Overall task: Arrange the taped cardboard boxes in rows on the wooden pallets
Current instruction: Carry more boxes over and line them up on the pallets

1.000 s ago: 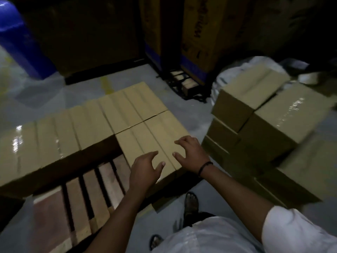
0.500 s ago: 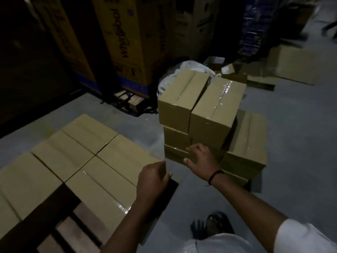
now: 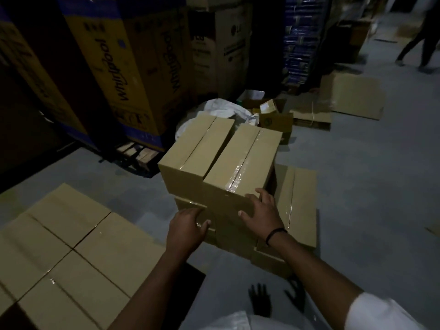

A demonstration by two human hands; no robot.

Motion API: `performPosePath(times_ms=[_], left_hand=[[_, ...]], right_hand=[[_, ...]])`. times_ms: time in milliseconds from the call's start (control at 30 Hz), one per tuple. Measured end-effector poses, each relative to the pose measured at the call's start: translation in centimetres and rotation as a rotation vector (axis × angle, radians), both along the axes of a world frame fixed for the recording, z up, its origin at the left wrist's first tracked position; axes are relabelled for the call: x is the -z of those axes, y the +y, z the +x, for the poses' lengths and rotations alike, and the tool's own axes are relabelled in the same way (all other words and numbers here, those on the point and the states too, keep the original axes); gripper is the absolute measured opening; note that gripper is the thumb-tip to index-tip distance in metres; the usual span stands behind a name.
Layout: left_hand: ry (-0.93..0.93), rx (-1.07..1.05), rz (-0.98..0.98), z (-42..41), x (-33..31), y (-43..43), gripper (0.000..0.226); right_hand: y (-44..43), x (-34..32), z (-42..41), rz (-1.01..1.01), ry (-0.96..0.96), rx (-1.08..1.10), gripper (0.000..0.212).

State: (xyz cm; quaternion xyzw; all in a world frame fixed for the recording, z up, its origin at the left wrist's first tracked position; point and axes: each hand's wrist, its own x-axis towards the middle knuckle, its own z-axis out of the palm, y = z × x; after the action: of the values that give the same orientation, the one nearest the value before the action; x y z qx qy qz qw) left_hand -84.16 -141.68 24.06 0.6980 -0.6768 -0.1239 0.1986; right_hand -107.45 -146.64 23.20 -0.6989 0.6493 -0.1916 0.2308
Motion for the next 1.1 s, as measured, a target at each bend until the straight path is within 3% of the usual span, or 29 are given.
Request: performPosePath(times_ms=[300, 667, 1100], left_hand=[[-0.036, 0.051, 0.099, -2.6, 1.9, -7.8, 0.051], [0.005, 0.241, 0.171, -1.1, 6.3, -25.2, 0.051], [-0.142, 0.558, 0.532, -2.6, 10.2, -41.6, 0.073]], right_hand=[[-7.2, 2.5, -2.6, 0.103, -0.023, 0.106, 0.065], [-22.0, 6.6, -1.1, 0.276, 0.138, 0.18, 0.074], [-31.9, 10.5, -1.7, 0.471, 0.19, 0.353, 0.084]])
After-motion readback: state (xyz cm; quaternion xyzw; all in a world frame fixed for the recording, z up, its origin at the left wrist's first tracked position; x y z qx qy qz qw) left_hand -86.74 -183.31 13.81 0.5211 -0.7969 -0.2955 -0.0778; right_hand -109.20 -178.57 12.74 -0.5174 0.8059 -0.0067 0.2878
